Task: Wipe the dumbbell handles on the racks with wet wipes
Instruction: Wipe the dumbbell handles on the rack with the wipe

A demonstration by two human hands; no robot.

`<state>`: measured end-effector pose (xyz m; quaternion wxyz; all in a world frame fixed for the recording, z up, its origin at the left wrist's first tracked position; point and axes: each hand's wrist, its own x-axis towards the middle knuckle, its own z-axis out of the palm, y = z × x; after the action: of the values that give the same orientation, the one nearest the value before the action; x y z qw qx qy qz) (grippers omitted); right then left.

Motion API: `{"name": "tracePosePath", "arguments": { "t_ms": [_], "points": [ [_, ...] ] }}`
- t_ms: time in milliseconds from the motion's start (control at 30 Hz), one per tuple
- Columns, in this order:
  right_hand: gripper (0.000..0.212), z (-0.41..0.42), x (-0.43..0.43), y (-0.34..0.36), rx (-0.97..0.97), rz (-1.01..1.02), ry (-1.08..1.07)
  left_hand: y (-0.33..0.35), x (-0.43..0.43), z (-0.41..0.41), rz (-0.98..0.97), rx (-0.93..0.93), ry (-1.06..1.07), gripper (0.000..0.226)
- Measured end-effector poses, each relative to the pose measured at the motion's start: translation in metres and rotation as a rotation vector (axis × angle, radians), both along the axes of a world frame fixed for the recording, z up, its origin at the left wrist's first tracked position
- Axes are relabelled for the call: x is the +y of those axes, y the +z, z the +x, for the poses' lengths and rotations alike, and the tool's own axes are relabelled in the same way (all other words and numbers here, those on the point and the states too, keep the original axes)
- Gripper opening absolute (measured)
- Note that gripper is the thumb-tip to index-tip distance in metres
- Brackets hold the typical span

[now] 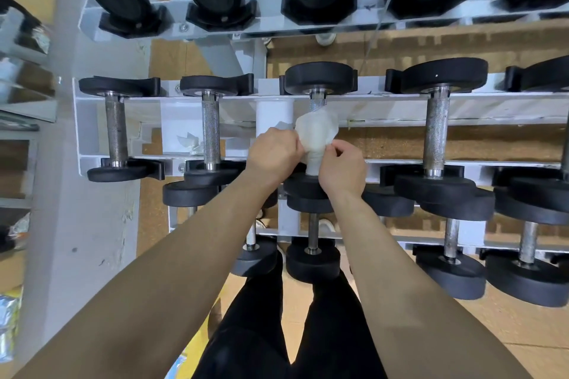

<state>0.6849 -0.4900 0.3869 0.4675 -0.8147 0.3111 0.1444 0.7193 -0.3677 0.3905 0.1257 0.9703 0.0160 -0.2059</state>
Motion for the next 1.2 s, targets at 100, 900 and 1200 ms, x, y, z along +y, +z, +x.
{"name": "tracePosePath", "arguments": {
  "t_ms": [100,900,1200],
  "points": [
    [0.040,0.000,0.000,0.001,0.022,0.016,0.019,0.002,0.001,0.003,0.115,-0.041,-0.042,0.022],
    [0.064,0.055,-0.049,-0.020,0.087,0.423,0.258,0.007,-0.017,0.010,-1.174,0.457,1.081,0.057],
    [0.015,0.067,-0.059,-0.015,0.104,0.157,0.634,0.008,-0.010,0.009,-0.986,0.382,0.886,0.028]
  ]
}}
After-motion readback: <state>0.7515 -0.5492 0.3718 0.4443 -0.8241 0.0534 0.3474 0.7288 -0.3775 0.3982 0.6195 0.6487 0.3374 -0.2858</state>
